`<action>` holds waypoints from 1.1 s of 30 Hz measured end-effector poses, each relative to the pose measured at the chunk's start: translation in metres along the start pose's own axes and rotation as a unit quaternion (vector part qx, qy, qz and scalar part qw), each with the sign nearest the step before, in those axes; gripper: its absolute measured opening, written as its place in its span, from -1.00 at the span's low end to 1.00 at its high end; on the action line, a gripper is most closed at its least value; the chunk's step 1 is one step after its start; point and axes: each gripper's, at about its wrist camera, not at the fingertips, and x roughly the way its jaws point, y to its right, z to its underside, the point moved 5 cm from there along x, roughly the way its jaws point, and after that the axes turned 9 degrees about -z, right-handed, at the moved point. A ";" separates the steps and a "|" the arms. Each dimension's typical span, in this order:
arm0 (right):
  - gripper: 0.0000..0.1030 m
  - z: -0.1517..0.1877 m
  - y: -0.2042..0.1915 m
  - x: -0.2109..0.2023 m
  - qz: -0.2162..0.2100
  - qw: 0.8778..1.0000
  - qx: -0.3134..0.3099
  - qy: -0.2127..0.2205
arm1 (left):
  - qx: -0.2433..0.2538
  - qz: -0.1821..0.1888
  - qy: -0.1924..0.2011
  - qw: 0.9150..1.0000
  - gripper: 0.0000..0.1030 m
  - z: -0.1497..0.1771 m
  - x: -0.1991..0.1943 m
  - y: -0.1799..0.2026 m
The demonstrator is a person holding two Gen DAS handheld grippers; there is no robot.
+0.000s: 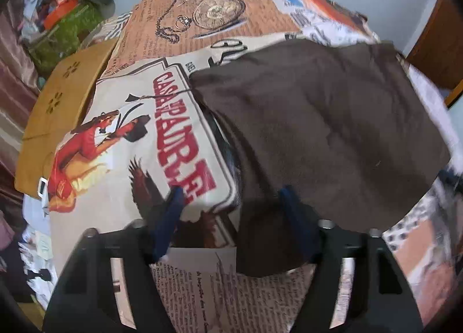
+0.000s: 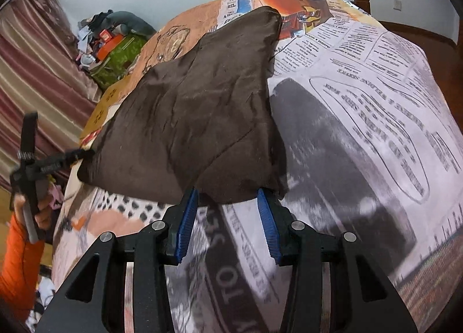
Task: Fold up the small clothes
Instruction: 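Open both grippers and lift them away from the brown t-shirt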
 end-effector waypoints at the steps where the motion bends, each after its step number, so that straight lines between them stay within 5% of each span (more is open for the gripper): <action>1: -0.53 0.001 0.000 0.000 0.003 1.000 0.001 0.004 | 0.008 -0.001 -0.003 1.000 -0.03 0.003 0.003 0.003; 4: -0.84 -0.007 0.005 0.001 0.010 1.000 0.003 0.012 | 0.014 -0.003 0.005 1.000 -0.10 0.007 0.000 0.007; 24: -0.86 -0.074 0.015 0.010 0.071 0.994 -0.068 0.038 | 0.010 0.060 -0.017 0.998 -0.26 0.031 -0.025 0.049; 30: -0.85 -0.067 0.013 0.006 0.056 0.996 -0.051 0.038 | 0.003 0.027 0.012 1.000 -0.11 0.020 -0.044 0.025; 33: -0.52 -0.060 0.011 -0.001 0.062 0.996 -0.056 0.036 | -0.022 0.006 0.038 0.999 0.13 0.003 -0.055 -0.001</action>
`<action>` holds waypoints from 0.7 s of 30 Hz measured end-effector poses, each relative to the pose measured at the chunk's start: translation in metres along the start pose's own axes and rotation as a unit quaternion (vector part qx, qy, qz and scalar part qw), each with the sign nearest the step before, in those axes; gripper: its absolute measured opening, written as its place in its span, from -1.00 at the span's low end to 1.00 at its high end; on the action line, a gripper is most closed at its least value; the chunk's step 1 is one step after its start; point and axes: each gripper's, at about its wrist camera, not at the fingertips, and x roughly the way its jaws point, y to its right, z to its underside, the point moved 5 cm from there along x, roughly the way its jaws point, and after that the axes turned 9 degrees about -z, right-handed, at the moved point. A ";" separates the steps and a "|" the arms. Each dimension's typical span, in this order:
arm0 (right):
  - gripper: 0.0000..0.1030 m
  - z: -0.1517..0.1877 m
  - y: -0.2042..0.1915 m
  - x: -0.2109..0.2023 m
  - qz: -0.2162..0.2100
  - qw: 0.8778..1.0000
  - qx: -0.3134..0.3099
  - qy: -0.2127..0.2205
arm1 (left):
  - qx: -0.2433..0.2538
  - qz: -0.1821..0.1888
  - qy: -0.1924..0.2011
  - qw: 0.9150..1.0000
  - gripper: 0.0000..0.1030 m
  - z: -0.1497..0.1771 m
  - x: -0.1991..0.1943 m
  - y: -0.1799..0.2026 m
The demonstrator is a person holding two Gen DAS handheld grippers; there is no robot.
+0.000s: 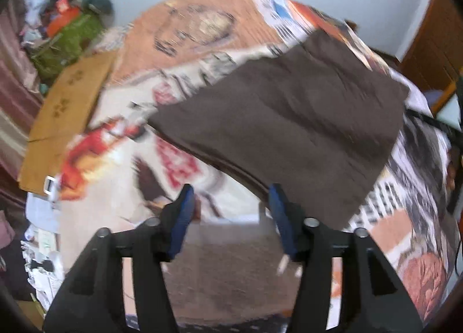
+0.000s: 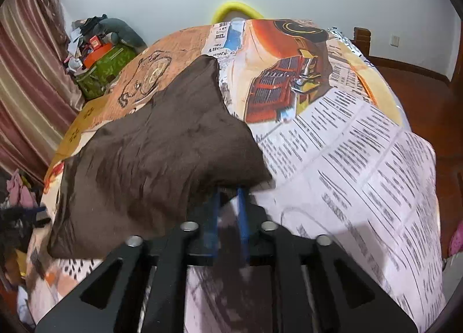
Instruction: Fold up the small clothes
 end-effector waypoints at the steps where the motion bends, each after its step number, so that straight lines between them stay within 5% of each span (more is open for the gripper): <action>1: -0.29 -0.001 0.000 -0.002 -0.001 1.000 0.002 0.000 | -0.005 -0.004 0.006 1.000 0.18 -0.006 -0.001 -0.007; 2: -0.15 0.001 -0.001 -0.006 -0.005 1.000 0.004 0.003 | -0.011 -0.007 0.014 1.000 0.22 -0.014 -0.001 -0.015; 5: -0.12 0.003 -0.005 -0.014 -0.011 1.000 0.005 0.010 | -0.023 -0.004 0.041 0.999 0.43 -0.042 0.007 -0.032; 9: -0.12 0.008 -0.005 -0.010 -0.018 1.000 0.015 0.001 | -0.003 0.003 0.034 0.999 0.45 -0.075 0.037 -0.031; 13: -0.12 0.010 -0.004 -0.003 -0.011 1.000 0.014 -0.006 | 0.015 -0.044 0.015 0.999 0.45 -0.095 0.080 -0.028; 21: -0.12 -0.017 -0.002 0.021 0.011 1.000 -0.009 -0.018 | 0.031 -0.001 -0.012 0.999 0.45 -0.096 0.122 -0.011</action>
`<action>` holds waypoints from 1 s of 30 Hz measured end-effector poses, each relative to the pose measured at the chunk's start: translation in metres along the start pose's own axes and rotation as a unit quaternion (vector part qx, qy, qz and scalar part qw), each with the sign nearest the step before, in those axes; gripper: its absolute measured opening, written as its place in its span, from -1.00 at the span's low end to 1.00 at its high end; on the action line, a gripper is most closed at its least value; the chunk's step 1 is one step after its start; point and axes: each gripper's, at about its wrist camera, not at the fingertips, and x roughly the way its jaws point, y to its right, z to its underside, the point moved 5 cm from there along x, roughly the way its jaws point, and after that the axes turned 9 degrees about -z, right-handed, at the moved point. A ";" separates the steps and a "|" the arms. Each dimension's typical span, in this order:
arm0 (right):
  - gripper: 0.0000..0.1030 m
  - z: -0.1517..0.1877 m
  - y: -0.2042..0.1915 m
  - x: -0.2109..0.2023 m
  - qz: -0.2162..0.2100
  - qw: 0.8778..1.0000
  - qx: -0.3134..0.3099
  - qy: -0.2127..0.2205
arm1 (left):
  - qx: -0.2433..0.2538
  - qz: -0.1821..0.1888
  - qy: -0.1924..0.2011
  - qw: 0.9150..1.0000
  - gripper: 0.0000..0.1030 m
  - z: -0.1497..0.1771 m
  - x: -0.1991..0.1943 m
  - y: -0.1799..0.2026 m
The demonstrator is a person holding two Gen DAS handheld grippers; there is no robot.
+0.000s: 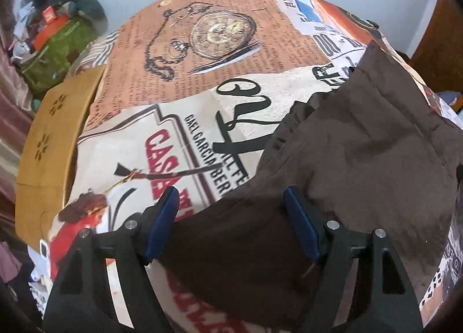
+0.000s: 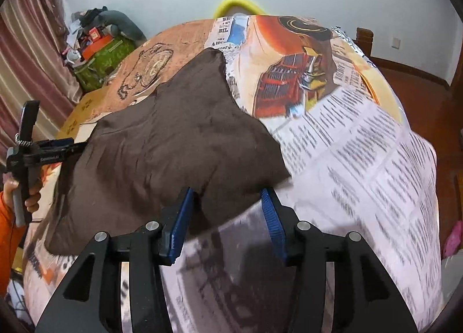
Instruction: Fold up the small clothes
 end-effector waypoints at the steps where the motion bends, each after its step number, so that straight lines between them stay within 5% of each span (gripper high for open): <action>1: -0.12 0.000 0.000 0.003 0.001 1.000 -0.001 -0.001 | 0.004 0.006 0.000 1.000 0.39 0.000 0.001 0.002; 2: -0.26 -0.003 0.001 0.008 0.000 1.000 -0.001 -0.003 | 0.009 0.015 0.000 1.000 0.29 -0.001 0.000 0.005; 4: -0.66 -0.004 0.000 0.016 -0.007 1.000 -0.004 -0.003 | 0.018 0.040 0.001 0.999 -0.29 0.000 -0.002 0.012; 7: -0.83 -0.005 -0.002 0.021 -0.015 1.000 -0.005 0.003 | 0.044 0.031 0.006 0.999 -0.63 0.003 -0.010 0.025; 19: -0.88 -0.026 0.006 0.029 0.026 0.998 -0.060 -0.016 | 0.073 0.044 -0.020 0.996 -0.89 0.051 -0.045 0.048; 21: -0.88 -0.033 0.007 0.033 0.033 0.997 -0.063 -0.014 | 0.080 0.022 -0.013 0.996 -0.89 0.056 -0.050 0.051; 25: -0.85 -0.045 0.007 0.039 0.038 0.997 -0.059 -0.011 | 0.092 -0.037 0.040 0.994 -0.89 0.046 -0.063 0.045; 28: -0.81 -0.044 0.004 0.033 0.035 0.998 -0.051 -0.007 | 0.067 -0.038 0.047 0.996 -0.89 0.024 -0.063 0.027; 30: -0.62 -0.037 0.001 0.027 0.037 0.997 -0.060 -0.007 | 0.049 -0.032 0.048 0.997 -0.89 0.010 -0.060 0.015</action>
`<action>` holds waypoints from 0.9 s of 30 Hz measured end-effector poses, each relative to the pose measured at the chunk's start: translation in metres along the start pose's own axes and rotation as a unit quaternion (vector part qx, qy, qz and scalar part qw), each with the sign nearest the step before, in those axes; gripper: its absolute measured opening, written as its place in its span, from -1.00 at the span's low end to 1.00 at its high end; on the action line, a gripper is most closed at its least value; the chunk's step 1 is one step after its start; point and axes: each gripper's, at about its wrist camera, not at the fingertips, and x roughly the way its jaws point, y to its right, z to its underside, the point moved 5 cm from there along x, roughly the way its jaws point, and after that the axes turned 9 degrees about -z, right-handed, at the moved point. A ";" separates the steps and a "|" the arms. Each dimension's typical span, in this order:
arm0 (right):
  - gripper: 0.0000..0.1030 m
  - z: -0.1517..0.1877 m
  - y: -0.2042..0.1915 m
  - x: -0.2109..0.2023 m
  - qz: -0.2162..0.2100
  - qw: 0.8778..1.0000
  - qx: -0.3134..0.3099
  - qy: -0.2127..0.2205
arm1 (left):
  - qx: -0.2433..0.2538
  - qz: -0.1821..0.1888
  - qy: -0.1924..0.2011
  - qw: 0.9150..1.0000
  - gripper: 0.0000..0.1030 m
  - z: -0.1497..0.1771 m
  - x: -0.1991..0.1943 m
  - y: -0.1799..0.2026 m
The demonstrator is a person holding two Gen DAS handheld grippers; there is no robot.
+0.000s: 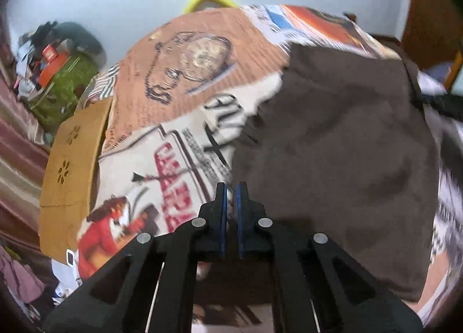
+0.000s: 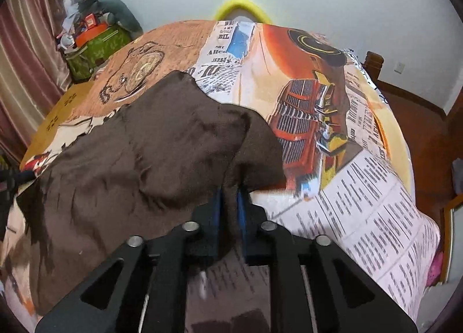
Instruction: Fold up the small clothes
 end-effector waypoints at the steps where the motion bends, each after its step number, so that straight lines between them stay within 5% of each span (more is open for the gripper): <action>1: -0.50 0.002 -0.001 -0.002 -0.001 1.000 -0.004 0.000 | -0.009 0.006 -0.002 1.000 -0.88 -0.006 0.005 -0.007; 3: -0.37 0.012 -0.004 -0.011 -0.005 1.000 -0.015 0.004 | -0.022 0.009 -0.006 1.000 -0.71 -0.013 0.013 -0.016; 6: -0.21 0.024 -0.009 -0.024 -0.018 1.000 -0.021 0.006 | -0.033 0.023 -0.022 0.999 0.29 -0.018 0.030 -0.022; 7: -0.21 0.026 -0.010 -0.026 -0.020 1.000 -0.021 0.007 | -0.037 0.031 -0.023 0.999 0.41 -0.018 0.035 -0.022; 14: -0.19 0.052 -0.015 -0.041 -0.056 0.998 0.009 0.001 | -0.029 0.068 -0.056 0.996 0.47 -0.009 0.058 0.000; 17: -0.19 0.059 -0.021 -0.037 -0.078 0.997 0.028 -0.009 | -0.029 0.072 -0.042 0.996 0.40 -0.007 0.056 0.002; 20: -0.19 0.064 -0.034 -0.032 -0.101 0.994 0.033 -0.019 | -0.043 0.117 -0.055 0.991 -0.27 -0.002 0.054 0.005; 22: -0.17 0.067 -0.044 -0.028 -0.110 0.993 0.034 -0.023 | -0.046 0.110 -0.064 0.991 -0.65 0.001 0.052 0.007; 27: 0.01 0.069 -0.067 -0.018 -0.143 0.988 0.050 -0.031 | -0.044 0.098 -0.064 0.992 -0.86 0.009 0.045 0.006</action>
